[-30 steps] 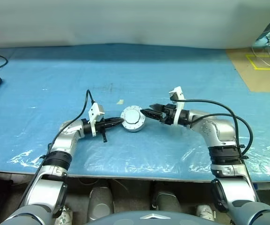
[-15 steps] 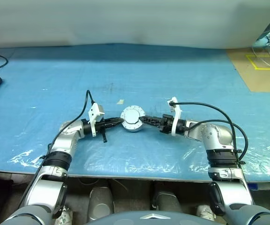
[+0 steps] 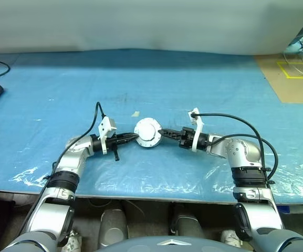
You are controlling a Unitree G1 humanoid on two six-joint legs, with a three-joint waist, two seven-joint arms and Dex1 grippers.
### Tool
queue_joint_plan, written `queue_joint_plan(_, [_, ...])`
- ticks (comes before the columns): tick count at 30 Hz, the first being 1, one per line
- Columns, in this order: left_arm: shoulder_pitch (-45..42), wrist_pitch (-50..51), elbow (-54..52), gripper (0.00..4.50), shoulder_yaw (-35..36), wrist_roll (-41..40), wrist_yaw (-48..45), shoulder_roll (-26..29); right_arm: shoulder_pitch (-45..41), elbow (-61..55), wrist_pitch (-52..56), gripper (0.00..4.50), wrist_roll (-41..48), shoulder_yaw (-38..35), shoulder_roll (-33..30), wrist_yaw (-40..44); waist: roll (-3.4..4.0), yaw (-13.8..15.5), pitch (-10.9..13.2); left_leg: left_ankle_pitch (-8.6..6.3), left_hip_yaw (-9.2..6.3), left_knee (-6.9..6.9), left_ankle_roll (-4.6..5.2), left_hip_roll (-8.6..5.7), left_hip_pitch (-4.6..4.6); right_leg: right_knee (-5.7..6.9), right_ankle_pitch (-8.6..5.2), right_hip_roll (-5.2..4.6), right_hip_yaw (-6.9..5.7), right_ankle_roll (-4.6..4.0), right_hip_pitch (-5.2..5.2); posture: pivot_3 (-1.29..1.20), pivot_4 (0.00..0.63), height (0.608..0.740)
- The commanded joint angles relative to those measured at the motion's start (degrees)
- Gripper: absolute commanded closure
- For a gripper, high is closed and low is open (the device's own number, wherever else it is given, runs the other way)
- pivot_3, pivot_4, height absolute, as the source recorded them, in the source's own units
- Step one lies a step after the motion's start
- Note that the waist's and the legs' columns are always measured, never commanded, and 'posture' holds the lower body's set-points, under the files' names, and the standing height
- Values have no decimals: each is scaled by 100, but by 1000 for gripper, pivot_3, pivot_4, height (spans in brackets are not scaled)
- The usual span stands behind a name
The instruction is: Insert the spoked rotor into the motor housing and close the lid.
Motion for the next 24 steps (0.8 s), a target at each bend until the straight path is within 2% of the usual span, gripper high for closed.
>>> queue_joint_plan(1, [36,36,164,4500,-159,205,97,-41,-61,-130,-34,3408,127,74,-57,95,0,1,0,0,0,0,0,0,0,0,0,0,0,0,0,0,150,740])
queue_joint_plan(5, [-41,-23,261,4500,-18,121,225,-93,-100,-32,-33,3408,144,-106,6,-87,0,3,0,0,0,0,0,-2,-1,-2,-1,-1,-1,1,0,0,150,740])
queue_joint_plan(10, [-304,214,183,4500,618,-522,558,-363,-264,200,49,3408,453,-674,162,-375,0,-12,1,0,0,2,0,-2,-11,3,0,-2,0,0,-13,0,150,740])
queue_joint_plan(14, [-350,1301,-127,4500,931,-1132,671,-435,-449,457,100,3408,828,-1241,292,-634,1,-21,2,2,1,1,-3,3,-39,6,0,10,-3,0,-42,0,150,740])
queue_joint_plan(17, [-363,1659,-171,4500,1085,-1276,851,-439,-624,628,87,3408,1067,-1632,368,-879,1,-25,3,-1,0,1,-7,3,-59,8,1,11,-7,0,-58,0,150,740])
queue_joint_plan(20, [-343,1917,-235,3851,1156,-1376,889,-441,-774,704,83,3408,1264,-1940,439,-1090,2,-27,4,-4,-1,0,-12,5,-75,8,1,14,-10,0,-72,0,150,740])
queue_joint_plan(24, [-329,2516,-446,2555,1321,-1768,932,-517,-939,624,149,3408,1633,-2267,592,-1342,2,-25,5,-4,-2,0,-12,6,-83,11,1,15,-12,0,-80,0,150,740])
